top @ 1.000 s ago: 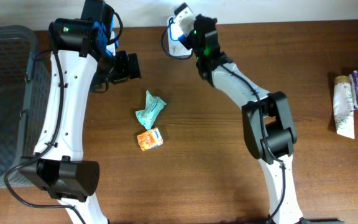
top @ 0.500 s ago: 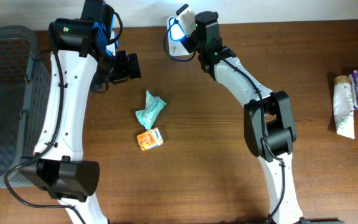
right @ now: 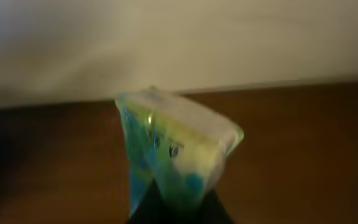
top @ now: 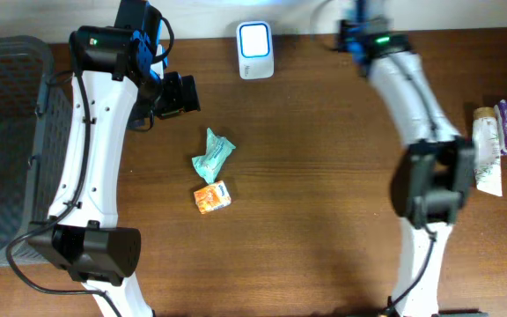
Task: Scan the item barcode
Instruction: 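Carry the green-white pack with the right gripper to the right table edge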
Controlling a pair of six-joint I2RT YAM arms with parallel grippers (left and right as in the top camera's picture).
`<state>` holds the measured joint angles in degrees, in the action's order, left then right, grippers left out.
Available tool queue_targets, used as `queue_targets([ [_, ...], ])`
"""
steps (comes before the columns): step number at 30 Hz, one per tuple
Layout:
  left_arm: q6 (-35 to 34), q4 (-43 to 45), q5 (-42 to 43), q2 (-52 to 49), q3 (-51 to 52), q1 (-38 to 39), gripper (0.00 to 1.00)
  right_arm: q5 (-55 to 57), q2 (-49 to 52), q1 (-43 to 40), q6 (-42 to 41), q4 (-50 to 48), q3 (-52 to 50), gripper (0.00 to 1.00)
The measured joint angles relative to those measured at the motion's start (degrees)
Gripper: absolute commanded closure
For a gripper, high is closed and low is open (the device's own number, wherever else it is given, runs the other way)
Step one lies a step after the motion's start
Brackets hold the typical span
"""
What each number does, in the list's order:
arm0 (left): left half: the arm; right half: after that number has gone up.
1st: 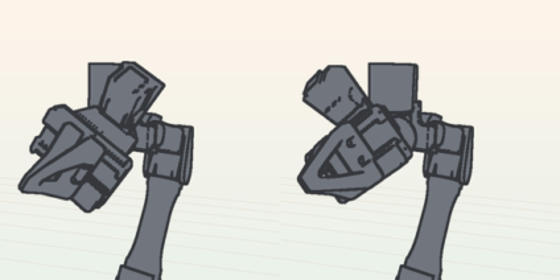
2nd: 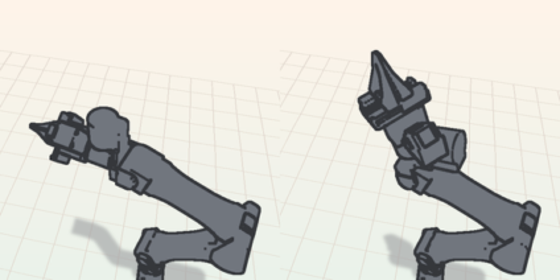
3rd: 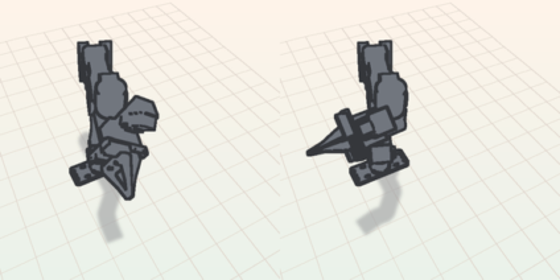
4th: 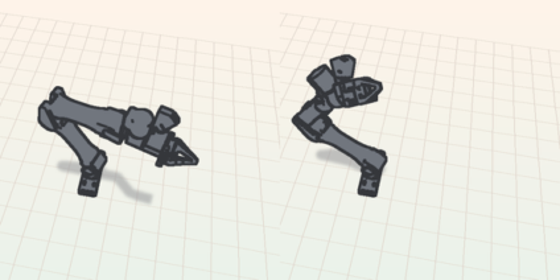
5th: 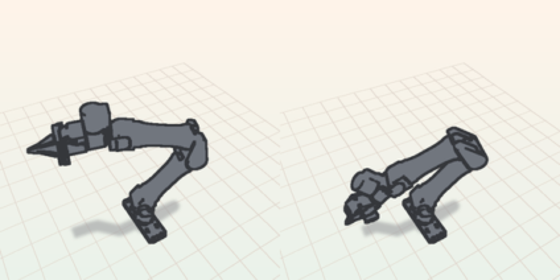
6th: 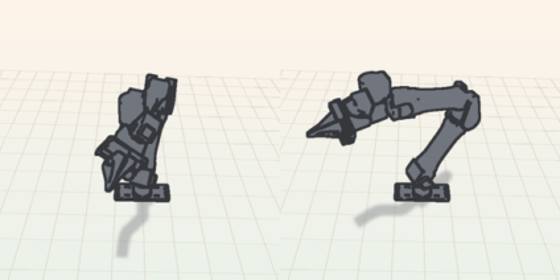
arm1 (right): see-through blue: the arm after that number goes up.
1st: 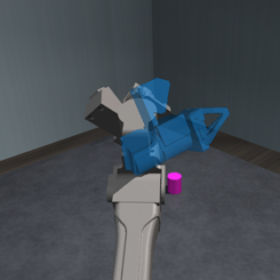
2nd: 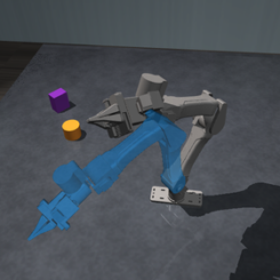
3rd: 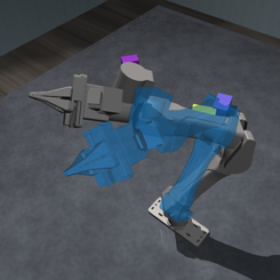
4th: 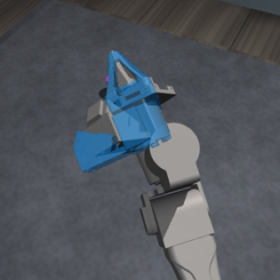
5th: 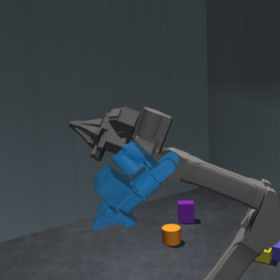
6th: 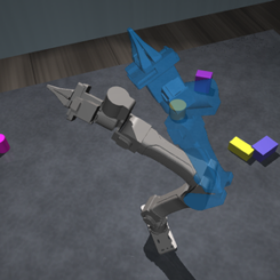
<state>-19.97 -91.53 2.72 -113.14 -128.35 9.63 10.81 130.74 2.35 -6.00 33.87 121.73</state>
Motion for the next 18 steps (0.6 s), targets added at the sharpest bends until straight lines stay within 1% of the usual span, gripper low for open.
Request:
queue_targets([
  [3,-0.02,0.0,0.0,0.0,0.0,0.0,0.01,1.38,-1.68,-9.57,-2.45,13.16,0.57,0.96],
  [4,-0.02,-0.02,0.02,0.0,0.0,0.0,0.01,2.05,-1.66,-13.68,-2.97,15.93,0.15,0.96],
  [6,-0.02,-0.07,0.0,0.0,0.0,0.0,0.01,2.27,-1.66,-18.64,-3.08,20.22,0.13,0.96],
  [8,-0.02,0.0,0.0,0.0,0.0,0.0,0.01,2.29,-1.68,-22.58,-3.06,22.16,0.13,0.96],
  [12,-0.02,0.0,0.0,0.0,0.0,0.0,0.01,2.34,-1.68,-33.07,-3.32,26.34,0.09,0.96],
  [15,-0.02,0.0,0.0,0.0,0.0,0.0,0.01,2.49,-1.68,-39.76,-6.62,28.3,0.09,0.96],
  [18,-0.02,0.0,0.0,0.0,0.0,0.0,0.01,2.49,-1.68,-44.35,-9.31,28.96,0.09,0.96],
])
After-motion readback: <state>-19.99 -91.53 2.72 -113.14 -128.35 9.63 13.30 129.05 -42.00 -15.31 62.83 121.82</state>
